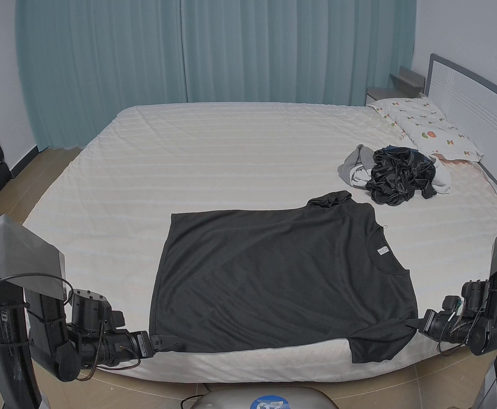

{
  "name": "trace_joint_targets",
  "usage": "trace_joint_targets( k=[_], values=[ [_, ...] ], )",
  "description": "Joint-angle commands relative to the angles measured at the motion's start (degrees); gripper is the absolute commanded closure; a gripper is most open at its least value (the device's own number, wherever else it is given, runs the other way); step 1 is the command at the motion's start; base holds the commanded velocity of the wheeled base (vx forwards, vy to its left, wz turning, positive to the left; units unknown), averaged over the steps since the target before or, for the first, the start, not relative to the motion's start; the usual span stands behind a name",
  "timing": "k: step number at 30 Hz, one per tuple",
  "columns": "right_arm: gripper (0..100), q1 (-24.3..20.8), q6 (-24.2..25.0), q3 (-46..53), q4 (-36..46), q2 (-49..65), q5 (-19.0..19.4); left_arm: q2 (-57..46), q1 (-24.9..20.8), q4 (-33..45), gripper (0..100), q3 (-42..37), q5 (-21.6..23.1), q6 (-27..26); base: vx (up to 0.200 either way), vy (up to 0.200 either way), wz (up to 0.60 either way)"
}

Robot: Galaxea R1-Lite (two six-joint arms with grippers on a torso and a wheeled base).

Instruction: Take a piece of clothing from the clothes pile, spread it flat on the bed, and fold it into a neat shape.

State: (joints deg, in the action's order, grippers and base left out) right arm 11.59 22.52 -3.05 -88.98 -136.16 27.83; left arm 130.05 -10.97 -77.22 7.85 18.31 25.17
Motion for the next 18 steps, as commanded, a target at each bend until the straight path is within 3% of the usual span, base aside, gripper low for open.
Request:
trace_joint_targets(
  k=[1,5,6,12,18],
  values=[
    [100,-0.3,0.0,0.8,-0.6,0.5,0.8,3.4,2.0,-0.4,0,3.1,1.0,-3.0,0.000,0.000,0.00],
    [100,-0.3,0.0,0.7,-0.6,0.5,0.8,6.4,2.8,-0.9,0,5.5,3.0,-6.4,0.000,0.000,0.00],
    [100,-0.3,0.0,0.8,-0.6,0.5,0.8,7.0,3.0,-1.4,0,6.2,5.3,-7.9,0.000,0.000,0.00],
    [100,-0.2,0.2,0.8,-0.6,0.4,0.8,6.6,3.0,-1.5,0,5.7,10.4,-8.0,0.000,0.000,0.00],
    [100,-0.3,0.4,1.1,-0.6,0.4,0.8,3.7,4.1,-1.4,0,3.0,10.2,-10.0,0.000,0.000,0.00]
  ],
)
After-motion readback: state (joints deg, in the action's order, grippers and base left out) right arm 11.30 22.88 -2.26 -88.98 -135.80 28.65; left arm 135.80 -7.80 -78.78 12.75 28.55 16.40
